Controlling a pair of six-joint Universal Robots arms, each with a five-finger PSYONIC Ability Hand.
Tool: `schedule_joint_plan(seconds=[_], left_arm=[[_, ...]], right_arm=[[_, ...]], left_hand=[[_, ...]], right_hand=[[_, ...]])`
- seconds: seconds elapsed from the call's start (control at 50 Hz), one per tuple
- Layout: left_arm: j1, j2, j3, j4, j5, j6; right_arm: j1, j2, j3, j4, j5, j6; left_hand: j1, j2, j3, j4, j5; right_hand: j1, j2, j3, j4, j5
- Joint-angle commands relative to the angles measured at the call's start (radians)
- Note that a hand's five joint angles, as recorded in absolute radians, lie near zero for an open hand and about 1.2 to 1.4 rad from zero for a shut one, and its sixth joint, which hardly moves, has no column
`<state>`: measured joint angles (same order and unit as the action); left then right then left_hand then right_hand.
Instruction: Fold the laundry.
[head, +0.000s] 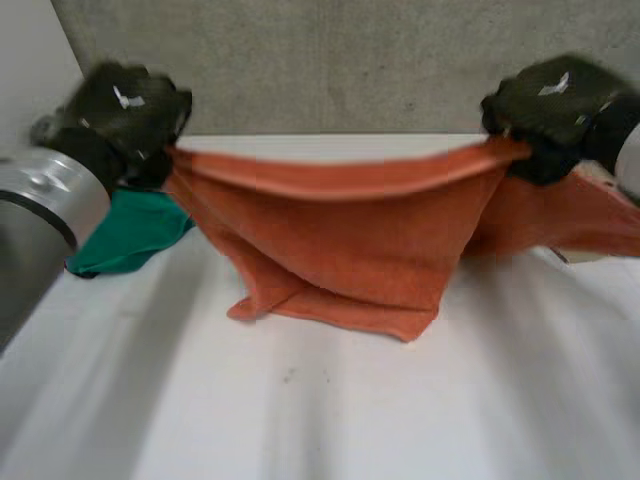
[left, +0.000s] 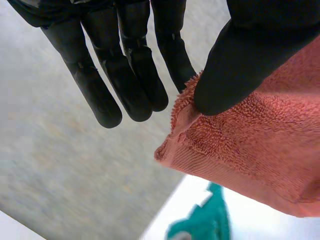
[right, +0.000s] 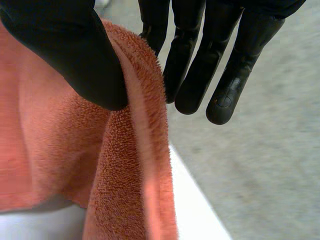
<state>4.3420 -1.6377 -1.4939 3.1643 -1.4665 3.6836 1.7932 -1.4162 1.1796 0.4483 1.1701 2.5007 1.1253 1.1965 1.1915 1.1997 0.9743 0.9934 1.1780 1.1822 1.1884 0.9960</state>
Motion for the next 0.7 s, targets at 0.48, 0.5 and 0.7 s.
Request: schedule_joint_plan(seconds=[0.48, 0.5, 0.7], left_arm=[[0.001, -0.372, 0.13, 0.048, -0.043, -0.013], [0.001, -0.373, 0.133, 0.052, -0.044, -0.013], [0.024, -0.445, 0.176, 0.118, -0.112, -0.002]], right_arm=[[-0.093, 0.169, 0.261, -0.105, -0.007, 0.322], [-0.106, 0.154, 0.273, -0.105, -0.006, 0.329], [-0.253, -0.007, 0.527, -0.12, -0.015, 0.091]], left_hand=[[0.271, 0.2, 0.205, 0.197, 0.247], [0.271, 0.2, 0.205, 0.197, 0.247], [0.271, 0.2, 0.205, 0.197, 0.247]], right_hand=[[-0.703, -0.888, -0.892, -0.898, -0.88], [-0.694, -0.879, -0.883, -0.889, -0.871], [-0.551, -0.735, -0.739, -0.746, -0.728]])
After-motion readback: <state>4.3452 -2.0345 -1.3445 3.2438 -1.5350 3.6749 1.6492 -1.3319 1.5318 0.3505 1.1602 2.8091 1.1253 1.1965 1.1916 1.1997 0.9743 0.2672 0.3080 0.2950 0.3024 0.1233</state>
